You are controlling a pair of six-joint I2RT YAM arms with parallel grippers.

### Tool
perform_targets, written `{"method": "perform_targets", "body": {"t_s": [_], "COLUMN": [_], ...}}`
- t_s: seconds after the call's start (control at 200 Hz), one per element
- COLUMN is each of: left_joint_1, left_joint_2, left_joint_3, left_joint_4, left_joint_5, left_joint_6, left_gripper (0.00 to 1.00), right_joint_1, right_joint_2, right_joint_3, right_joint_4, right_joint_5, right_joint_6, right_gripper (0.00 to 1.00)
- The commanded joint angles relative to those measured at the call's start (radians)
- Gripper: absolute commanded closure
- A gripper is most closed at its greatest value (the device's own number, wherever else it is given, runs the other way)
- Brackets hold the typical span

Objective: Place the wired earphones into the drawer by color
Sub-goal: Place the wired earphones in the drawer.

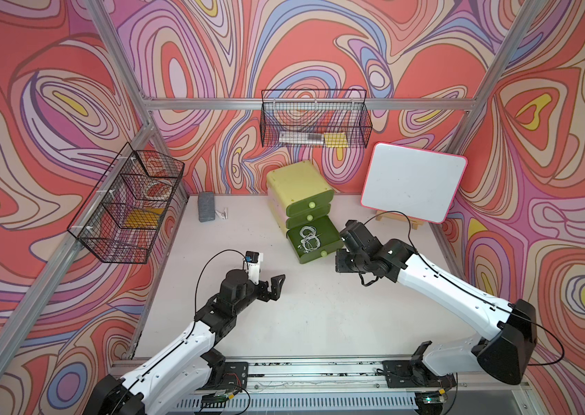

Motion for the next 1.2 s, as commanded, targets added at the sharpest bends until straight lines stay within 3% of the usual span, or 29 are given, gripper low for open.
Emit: {"method": "perform_targets", "body": {"t_s": [0.0,0.361,0.816,1.197], "left_joint_1": [-0.005,-0.005,-0.004,-0.004], "left_joint_2": [-0.058,-0.233,-0.243,-0.254], "left_joint_3": [-0.022,-0.078,-0.074,-0.075], "left_joint_4": [-0.046,-0.076,-0.088,-0.093], "left_joint_5": [-0.094,-0.201,-0.206,-0.216], "left_joint_6": [0.010,0.019,0.030,0.036], "left_gripper": [0.01,0.01,0.01,0.01], "right_joint_1": [0.002,-0.002,-0.042,-0.079], "right_joint_2": [0.054,0.277,0.511,0.607], "right_joint_3": [0.058,0.246,0.398,0.411], "right_joint_4": [0.088,0.205,0.269,0.334], "right_joint_5": [0.014,0.022,-0.063,-0.089], "right_joint_6": [-0.057,-0.128,-0.150,-0.146], "right_gripper": [1.00,1.00,1.00,1.00]}}
